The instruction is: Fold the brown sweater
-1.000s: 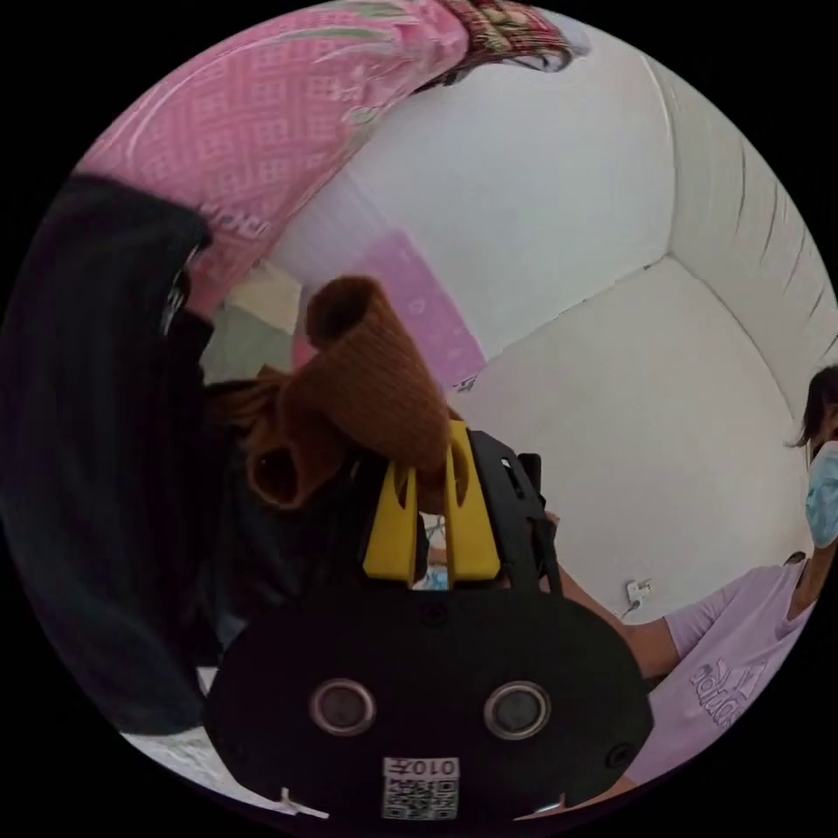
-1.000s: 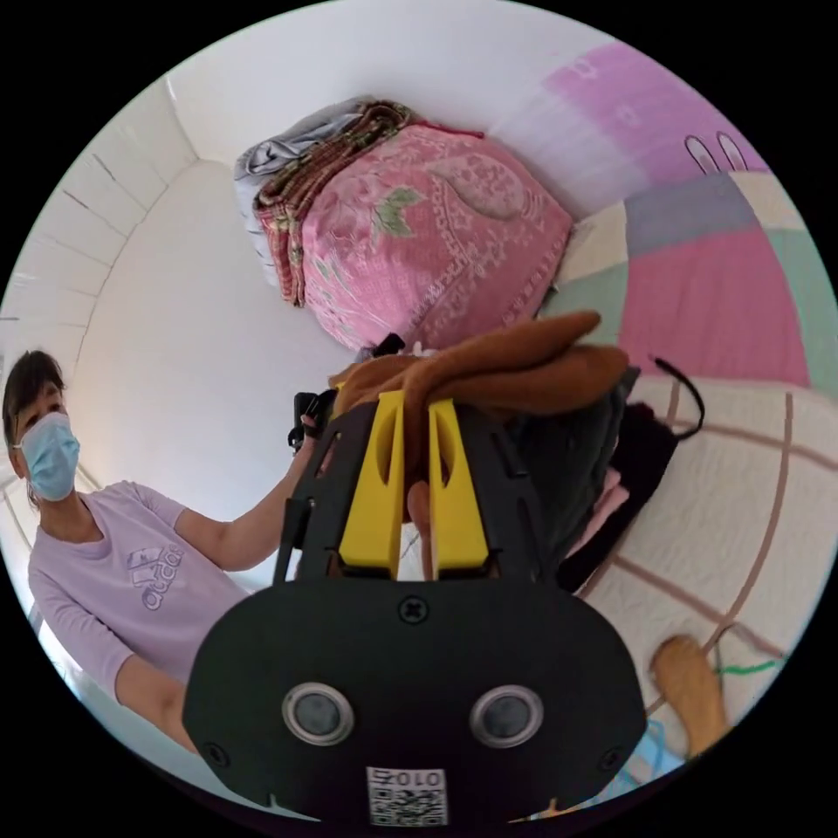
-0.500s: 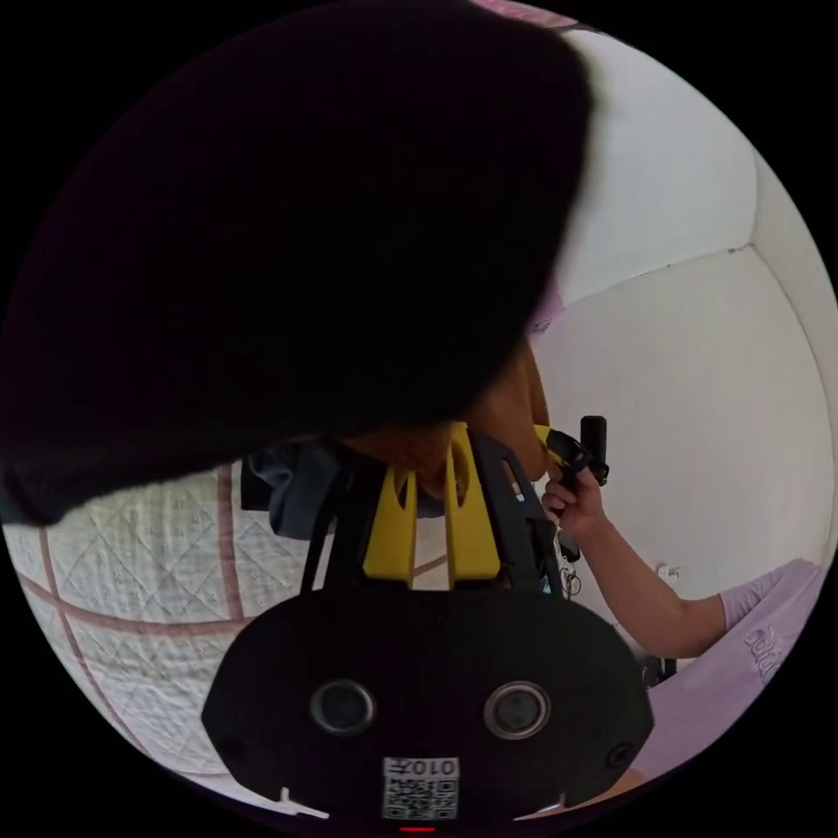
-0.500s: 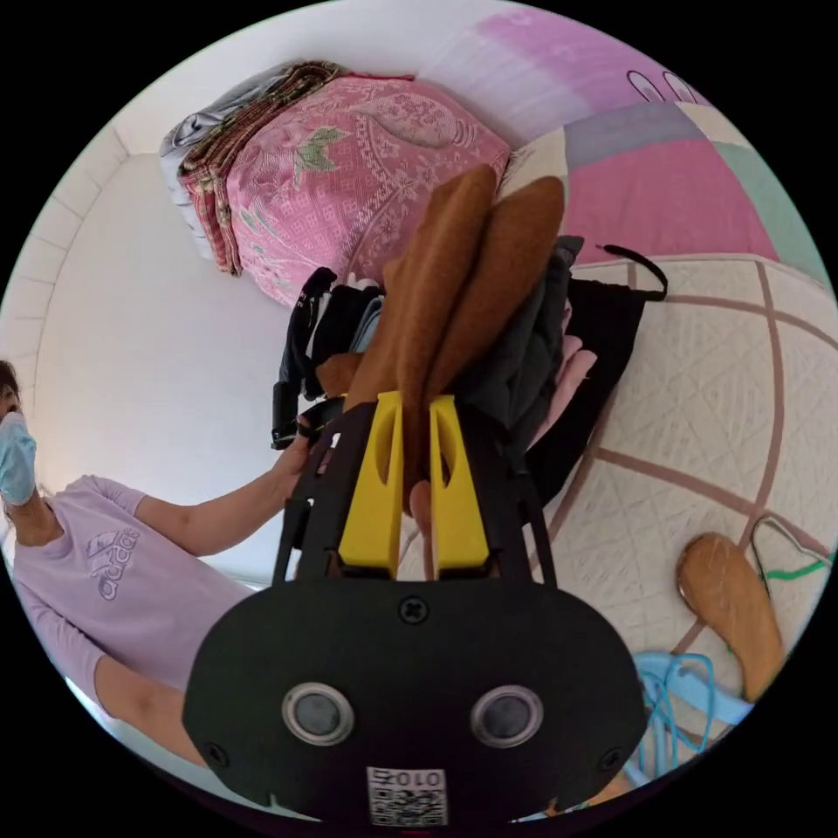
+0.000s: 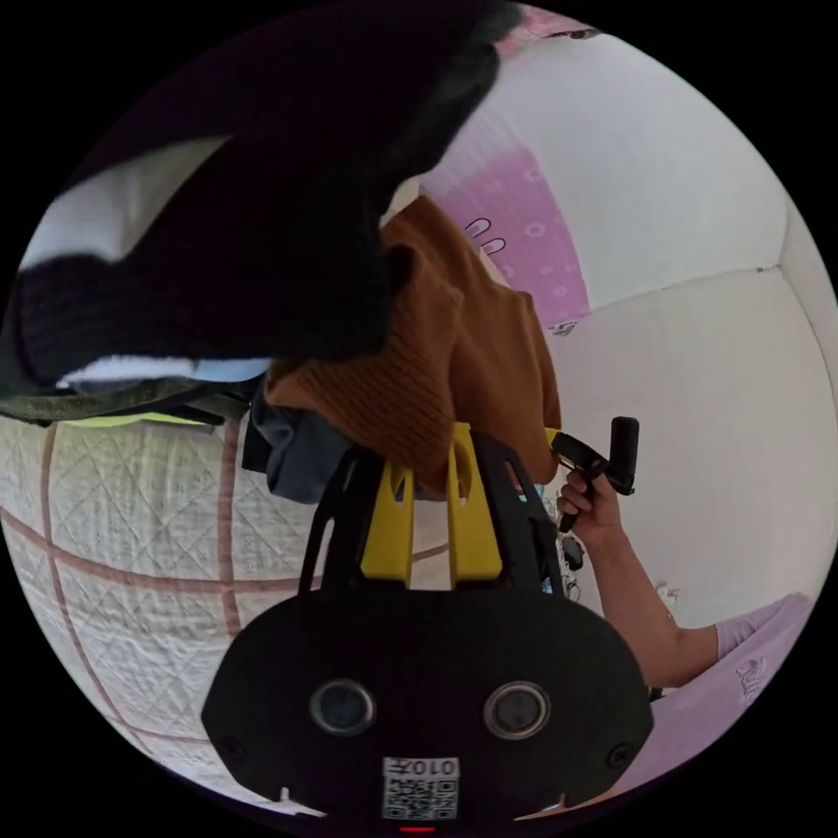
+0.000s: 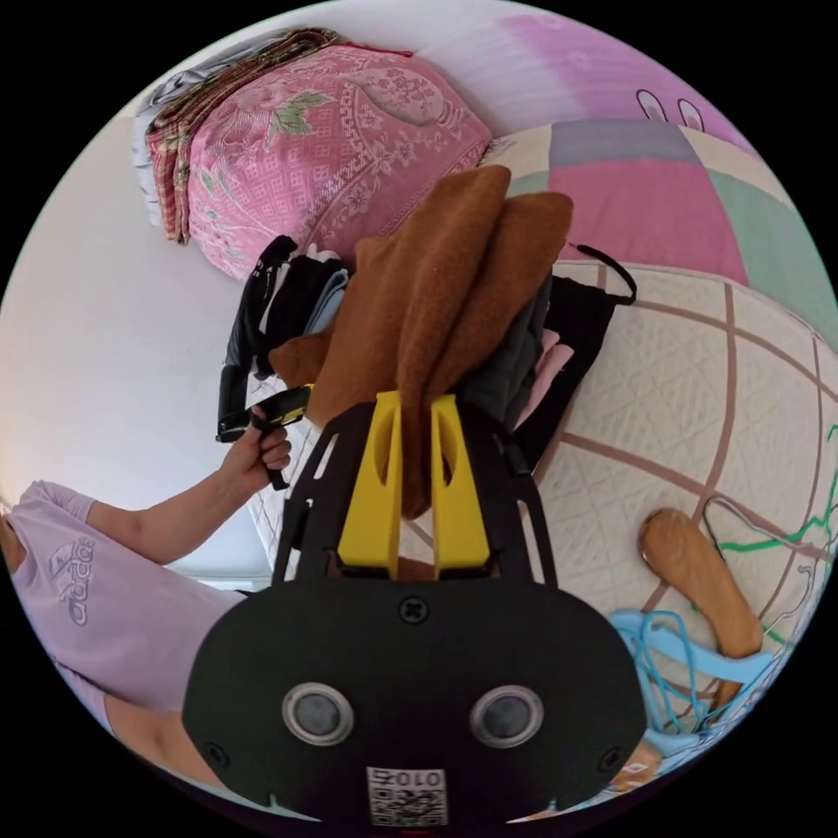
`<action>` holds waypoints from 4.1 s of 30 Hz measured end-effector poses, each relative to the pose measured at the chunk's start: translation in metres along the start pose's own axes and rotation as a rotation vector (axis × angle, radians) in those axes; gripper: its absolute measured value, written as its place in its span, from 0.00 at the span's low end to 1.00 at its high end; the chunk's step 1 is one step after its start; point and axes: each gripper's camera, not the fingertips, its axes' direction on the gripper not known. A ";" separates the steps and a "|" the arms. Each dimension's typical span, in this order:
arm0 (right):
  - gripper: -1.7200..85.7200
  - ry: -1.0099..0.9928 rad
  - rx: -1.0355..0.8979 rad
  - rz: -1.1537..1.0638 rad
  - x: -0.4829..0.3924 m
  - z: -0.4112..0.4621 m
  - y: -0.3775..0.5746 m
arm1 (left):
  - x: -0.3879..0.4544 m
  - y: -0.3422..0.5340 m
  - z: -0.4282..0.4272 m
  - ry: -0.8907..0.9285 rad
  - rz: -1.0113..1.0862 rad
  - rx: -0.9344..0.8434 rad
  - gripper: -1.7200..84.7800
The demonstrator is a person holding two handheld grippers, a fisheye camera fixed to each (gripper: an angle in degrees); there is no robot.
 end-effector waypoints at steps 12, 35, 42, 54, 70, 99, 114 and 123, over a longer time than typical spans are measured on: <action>0.11 0.133 -0.005 0.075 -0.036 -0.006 -0.018 | 0.017 -0.011 0.019 -0.159 0.169 -0.038 0.15; 0.09 0.192 -0.039 0.090 -0.074 -0.026 -0.022 | 0.022 0.021 0.022 -0.314 0.240 -0.050 0.17; 0.09 0.248 -0.064 0.015 -0.092 -0.031 -0.023 | 0.048 0.048 0.025 -0.532 0.329 -0.020 0.19; 0.09 0.422 -0.033 -0.029 -0.130 -0.034 -0.014 | 0.054 0.070 0.036 -0.620 0.319 -0.044 0.19; 0.08 0.415 0.113 -0.027 -0.134 -0.094 -0.086 | 0.047 0.107 0.000 -0.674 0.302 0.047 0.10; 0.07 0.353 0.097 0.033 -0.117 -0.090 -0.116 | 0.017 0.108 0.008 -0.676 0.247 0.043 0.05; 0.08 0.359 0.046 0.105 -0.080 -0.073 -0.120 | -0.005 0.087 0.076 -0.797 0.238 -0.032 0.02; 0.07 0.412 0.134 -0.026 -0.140 -0.087 -0.041 | 0.023 0.111 0.063 -0.830 0.293 0.044 0.02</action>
